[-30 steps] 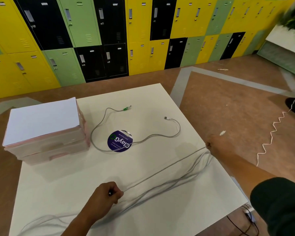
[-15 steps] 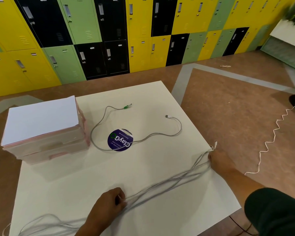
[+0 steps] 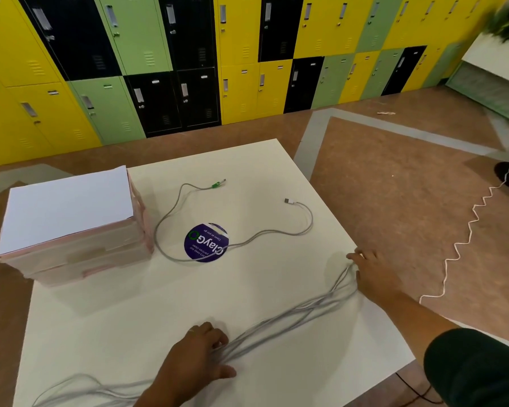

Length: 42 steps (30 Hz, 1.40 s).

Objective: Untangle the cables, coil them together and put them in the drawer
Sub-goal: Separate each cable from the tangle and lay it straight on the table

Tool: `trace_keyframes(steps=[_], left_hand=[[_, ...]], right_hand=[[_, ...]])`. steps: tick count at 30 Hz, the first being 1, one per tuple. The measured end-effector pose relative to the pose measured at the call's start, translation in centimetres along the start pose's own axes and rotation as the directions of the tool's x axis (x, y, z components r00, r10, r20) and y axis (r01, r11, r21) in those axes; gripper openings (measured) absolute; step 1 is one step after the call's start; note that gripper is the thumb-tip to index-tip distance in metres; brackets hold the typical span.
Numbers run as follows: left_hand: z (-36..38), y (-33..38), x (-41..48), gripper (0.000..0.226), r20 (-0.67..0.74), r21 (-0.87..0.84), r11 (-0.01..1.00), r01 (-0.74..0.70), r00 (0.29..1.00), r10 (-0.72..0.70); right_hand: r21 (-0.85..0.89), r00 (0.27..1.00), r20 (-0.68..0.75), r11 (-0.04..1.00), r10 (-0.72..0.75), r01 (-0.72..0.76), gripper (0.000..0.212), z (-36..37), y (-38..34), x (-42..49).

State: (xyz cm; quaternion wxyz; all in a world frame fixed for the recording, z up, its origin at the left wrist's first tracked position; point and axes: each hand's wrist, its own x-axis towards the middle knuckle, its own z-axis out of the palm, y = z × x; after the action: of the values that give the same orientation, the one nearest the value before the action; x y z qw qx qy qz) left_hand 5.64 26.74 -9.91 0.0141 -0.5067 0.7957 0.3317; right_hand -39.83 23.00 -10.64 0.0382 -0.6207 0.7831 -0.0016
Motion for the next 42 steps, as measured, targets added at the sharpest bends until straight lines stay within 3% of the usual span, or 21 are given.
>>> trace_keyframes(steps=[4, 6, 10, 19, 22, 26, 29, 33, 42], left_hand=[[0.1, 0.1, 0.3, 0.016, -0.033, 0.063, 0.997, -0.034, 0.999, 0.036], [0.2, 0.0, 0.5, 0.009, -0.039, 0.065, 0.997, -0.039, 0.998, 0.042], [0.1, -0.3, 0.7, 0.013, -0.034, 0.062, 0.997, -0.043, 0.998, 0.045], [-0.2, -0.2, 1.6, 0.029, -0.017, 0.015, 1.000, 0.007, 1.000, -0.007], [-1.0, -0.3, 2.7, 0.035, -0.073, -0.044, 0.998, 0.043, 0.996, -0.047], [-3.7, -1.1, 5.0, 0.016, -0.200, -0.043, 0.997, 0.070, 0.977, -0.078], [-6.0, -1.9, 7.3, 0.008, -0.315, -0.029, 0.996, 0.081, 0.945, -0.086], [-8.5, -3.2, 10.5, 0.014, -0.403, -0.013, 0.996, 0.091, 0.911, -0.088], [-10.6, -5.6, 13.8, 0.024, -0.322, 0.028, 0.989, 0.149, 0.937, -0.132]], right_hand=[[0.023, 0.994, 0.109, 1.000, 0.015, -0.018, 0.040, 0.4, 0.6, -0.1], [0.050, 0.993, 0.112, 0.998, 0.038, -0.043, 0.034, 0.2, 0.8, -0.3], [0.127, 0.994, 0.096, 0.989, 0.060, -0.072, 0.025, 0.0, 1.0, -0.2], [0.275, 0.977, 0.161, 0.944, 0.143, -0.183, 0.032, -0.4, 1.6, 0.5], [0.231, 0.967, 0.144, 0.943, 0.210, -0.240, 0.031, -1.0, 0.9, 1.5], [0.122, 0.973, 0.073, 0.966, 0.219, -0.227, 0.029, -2.2, -1.5, 3.2], [0.103, 0.988, 0.075, 0.985, 0.134, -0.142, 0.025, -3.3, -4.6, 4.8], [0.176, 0.992, 0.062, 0.980, -0.107, 0.095, 0.021, -3.4, -10.2, 7.2], [0.397, 0.894, 0.058, 0.832, -0.444, 0.387, 0.025, -2.6, -23.3, 9.3]])
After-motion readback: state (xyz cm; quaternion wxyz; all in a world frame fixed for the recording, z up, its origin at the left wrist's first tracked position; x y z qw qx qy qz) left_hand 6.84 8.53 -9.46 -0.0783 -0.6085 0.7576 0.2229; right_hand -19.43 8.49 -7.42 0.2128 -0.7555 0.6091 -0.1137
